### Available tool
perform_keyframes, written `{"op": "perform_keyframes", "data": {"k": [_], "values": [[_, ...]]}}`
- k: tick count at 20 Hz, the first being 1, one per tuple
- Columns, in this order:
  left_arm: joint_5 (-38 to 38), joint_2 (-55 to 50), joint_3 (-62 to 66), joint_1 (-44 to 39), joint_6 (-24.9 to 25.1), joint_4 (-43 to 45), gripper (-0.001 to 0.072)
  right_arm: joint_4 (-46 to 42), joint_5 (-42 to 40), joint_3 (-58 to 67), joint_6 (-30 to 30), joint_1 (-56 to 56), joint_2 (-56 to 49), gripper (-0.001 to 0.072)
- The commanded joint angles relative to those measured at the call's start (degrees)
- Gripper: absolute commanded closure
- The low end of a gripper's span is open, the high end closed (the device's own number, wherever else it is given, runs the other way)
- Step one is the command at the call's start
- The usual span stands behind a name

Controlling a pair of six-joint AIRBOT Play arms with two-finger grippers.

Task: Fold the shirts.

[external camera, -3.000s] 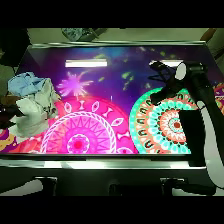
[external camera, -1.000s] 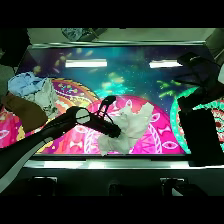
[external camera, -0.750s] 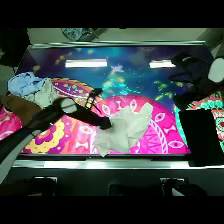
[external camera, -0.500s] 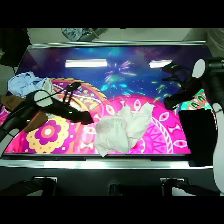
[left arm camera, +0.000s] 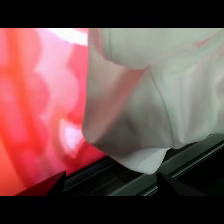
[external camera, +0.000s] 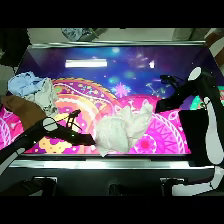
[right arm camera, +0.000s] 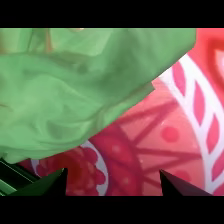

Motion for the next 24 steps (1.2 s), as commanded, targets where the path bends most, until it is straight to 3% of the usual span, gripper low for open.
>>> {"op": "perform_keyframes", "data": {"k": [1, 6, 8, 9, 11, 12, 16, 17, 18, 19, 20, 21, 24], "values": [[7.67, -3.26, -2.51, -4.92, 1.53, -7.78, -0.001, -0.22, -3.76, 0.0, 1.31, -0.24, -1.31, 0.0006], [13.6, -6.16, -2.51, -7.65, 0.76, -8.44, -0.0002, -0.04, -3.8, 0.0, 2.62, -0.24, -4.7, 0.0005], [16.15, -6.36, -2.51, -7.65, -1.03, -8.44, 0.008, 1.29, -4.48, -0.02, 4.28, -0.22, -6.54, 0.0005], [16.44, -6.71, -2.51, -7.65, -2.16, -8.41, 0.0167, 2.25, -4.61, -0.02, 4.33, -0.17, -7.54, 0.0005], [16.37, -7.04, -2.51, -7.5, -2.32, -8.44, 0.0629, 4.2, -5.42, -0.02, 5.84, -0.17, -9.51, 0.0007], [16.46, -6.97, -2.49, -7.39, -2.1, -8.41, 0.0671, 6.05, -6.03, 0.0, 6.03, -0.17, -10.32, 0.0008], [16.65, -6.86, -2.38, -6.58, -1.42, -8.28, 0.0672, 8.57, -7.3, 0.0, 6.03, 2.36, -13.31, 0.0017], [16.59, -6.84, -2.1, -6.32, -1.01, -8.22, 0.0673, 7.65, -8.33, 0.0, 5.4, 3.63, -13.7, 0.0135], [16.55, -6.6, -1.73, -6.03, 0.07, -8.2, 0.0674, 6.05, -9.01, 0.07, 5.09, 4.7, -13.62, 0.0401], [16.61, -5.84, -1.11, -5.6, 1.68, -8.11, 0.0675, 5.03, -9.46, 0.07, 5.07, 5.16, -13.03, 0.0608], [16.61, -4.42, -0.09, -4.96, 3.89, -7.52, 0.0676, 4.98, -10.43, 0.09, 4.17, 5.11, -11.69, 0.0668], [16.57, -2.05, 1.66, -4.02, 6.08, -5.53, 0.0676, 4.33, -11.39, 0.37, 2.56, 4.98, -9.62, 0.0668], [16.55, 7.91, 9.88, 1.16, 3.32, 5.33, 0.0676, -3.17, -15.69, 4.02, 0.33, 4.94, 0.96, 0.0669]]}}
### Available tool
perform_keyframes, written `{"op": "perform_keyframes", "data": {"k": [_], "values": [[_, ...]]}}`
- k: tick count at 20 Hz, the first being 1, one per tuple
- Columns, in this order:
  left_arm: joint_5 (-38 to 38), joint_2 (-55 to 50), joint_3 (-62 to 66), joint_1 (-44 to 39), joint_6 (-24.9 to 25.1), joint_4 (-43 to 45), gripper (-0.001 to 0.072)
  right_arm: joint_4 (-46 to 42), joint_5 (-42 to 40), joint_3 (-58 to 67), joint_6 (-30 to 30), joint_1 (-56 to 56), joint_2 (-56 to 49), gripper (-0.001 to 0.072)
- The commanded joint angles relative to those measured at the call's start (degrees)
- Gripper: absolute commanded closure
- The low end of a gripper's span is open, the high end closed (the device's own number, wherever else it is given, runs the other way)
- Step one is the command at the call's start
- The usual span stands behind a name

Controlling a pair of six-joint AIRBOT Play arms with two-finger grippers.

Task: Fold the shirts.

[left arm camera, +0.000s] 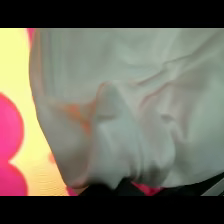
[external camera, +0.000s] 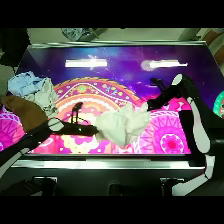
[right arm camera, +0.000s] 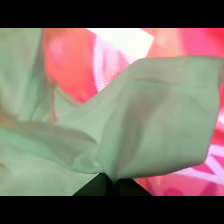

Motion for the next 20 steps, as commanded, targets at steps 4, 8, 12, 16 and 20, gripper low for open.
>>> {"op": "perform_keyframes", "data": {"k": [4, 8, 12, 16, 20], "values": [[0.37, 20.68, 21.79, 16.04, -7.17, 13.94, 0.0676, -16.13, -10.51, 8.87, -2.36, 0.42, 27.87, 0.0668], [0.35, 30.18, 33.38, 22.08, -8.41, 14.05, 0.0676, -15.54, -12.28, 9.62, 3.52, 0.52, 46.86, 0.0669], [-5.03, 34.4, 33.73, 22.08, -10.08, 23.37, 0.0675, -18.78, -1.9, 9.62, 5.03, 0.52, 53.81, 0.0668], [-12.24, 34.53, 32.76, 22.08, -10.45, 23.65, 0.0675, -18.4, 15.93, 9.01, 4.35, 0.52, 52.63, 0.0667], [-12.46, 33.68, 28.79, 22.08, -9.97, 23.67, 0.0674, -17.86, 26.32, 3.54, 2.78, 0.52, 49.05, 0.0667]]}}
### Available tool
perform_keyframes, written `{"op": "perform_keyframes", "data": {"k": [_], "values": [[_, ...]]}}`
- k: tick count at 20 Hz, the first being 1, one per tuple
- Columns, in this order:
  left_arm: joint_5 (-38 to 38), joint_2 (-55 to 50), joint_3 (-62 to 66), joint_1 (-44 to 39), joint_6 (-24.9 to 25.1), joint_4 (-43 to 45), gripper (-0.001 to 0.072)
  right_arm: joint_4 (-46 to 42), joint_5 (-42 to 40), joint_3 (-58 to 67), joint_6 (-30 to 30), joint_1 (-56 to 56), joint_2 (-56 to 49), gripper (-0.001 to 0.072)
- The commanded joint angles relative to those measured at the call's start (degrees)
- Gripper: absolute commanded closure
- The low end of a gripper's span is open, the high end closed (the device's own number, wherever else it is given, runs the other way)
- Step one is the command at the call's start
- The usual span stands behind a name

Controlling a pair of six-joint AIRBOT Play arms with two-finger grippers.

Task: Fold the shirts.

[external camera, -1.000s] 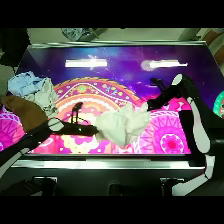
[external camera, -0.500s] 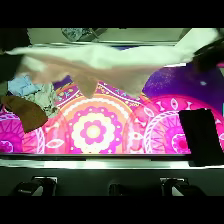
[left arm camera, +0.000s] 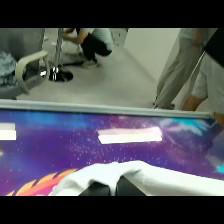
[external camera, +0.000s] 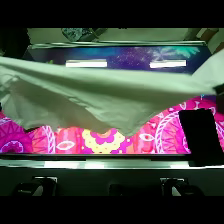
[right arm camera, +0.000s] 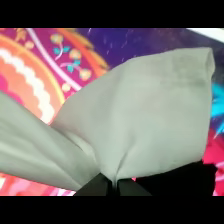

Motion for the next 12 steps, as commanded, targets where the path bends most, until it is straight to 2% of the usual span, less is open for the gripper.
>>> {"op": "perform_keyframes", "data": {"k": [1, 4, 6, 10, 12], "values": [[-1.11, -1.18, -3.45, 0.11, 0.13, 0.96, 0.0674, 0.57, 8.92, -6.6, -0.83, 0.02, -1.77, 0.0667], [4.37, -7.3, -6.32, 0.11, 3.39, 0.94, 0.0674, 0.59, 3.13, -19.52, -0.81, 0.02, -2.91, 0.0667], [9.68, -14.51, -6.75, 0.09, 4.17, 0.92, 0.0673, 0.22, -8.33, -27.78, -0.44, 0.02, -5.42, 0.0667], [22.12, -33.38, -6.71, -1.75, 4.2, 0.28, 0.0674, 0.7, -31.76, -33.48, 9.64, 0.02, -18.45, 0.0666], [26.86, -42.12, -6.58, -2.84, 4.13, 0.24, 0.0673, 5.25, -40.19, -33.48, 14.45, 0.02, -26.1, 0.0666]]}}
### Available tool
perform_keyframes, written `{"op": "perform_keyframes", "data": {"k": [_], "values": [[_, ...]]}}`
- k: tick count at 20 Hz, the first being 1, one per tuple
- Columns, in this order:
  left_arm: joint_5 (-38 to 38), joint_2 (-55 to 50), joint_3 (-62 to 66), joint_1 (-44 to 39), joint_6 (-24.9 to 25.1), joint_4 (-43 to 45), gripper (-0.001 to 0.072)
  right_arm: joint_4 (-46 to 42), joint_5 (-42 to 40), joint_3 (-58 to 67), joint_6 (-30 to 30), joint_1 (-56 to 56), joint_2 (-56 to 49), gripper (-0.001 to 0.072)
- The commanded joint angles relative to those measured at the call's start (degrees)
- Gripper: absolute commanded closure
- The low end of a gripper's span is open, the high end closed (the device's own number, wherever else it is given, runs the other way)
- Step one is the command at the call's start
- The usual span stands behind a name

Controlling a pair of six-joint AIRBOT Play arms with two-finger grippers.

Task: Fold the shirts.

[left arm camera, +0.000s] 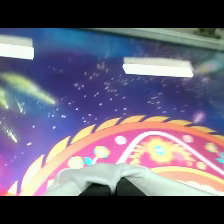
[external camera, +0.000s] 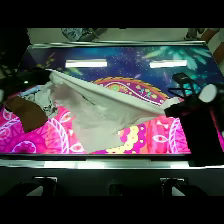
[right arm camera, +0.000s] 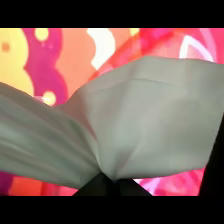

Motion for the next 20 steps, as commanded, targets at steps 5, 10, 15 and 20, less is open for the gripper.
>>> {"op": "perform_keyframes", "data": {"k": [5, 10, 15, 20], "values": [[8.02, -21.05, 0.39, -2.82, 0.07, -9.09, 0.0627, 22.18, -26.36, -2.51, 9.2, 0.0, -19.5, 0.0667], [-9.22, -18.45, 6.71, 2.01, 0.28, -5.01, -0.0007, 22.29, -24.15, 6.32, -3.23, -5.62, -15.58, 0.0041], [-37.53, -15.13, 4.33, 11.41, -1.44, -0.07, -0.0006, 12.57, -9.09, 15.13, -7.91, -18.93, -14.73, 0.0042], [-33.27, -10.12, -19.02, 8.5, 1.62, -9.42, -0.0007, 15.82, 6.6, 15.04, -16.85, -19.1, -23.39, 0.0011]]}}
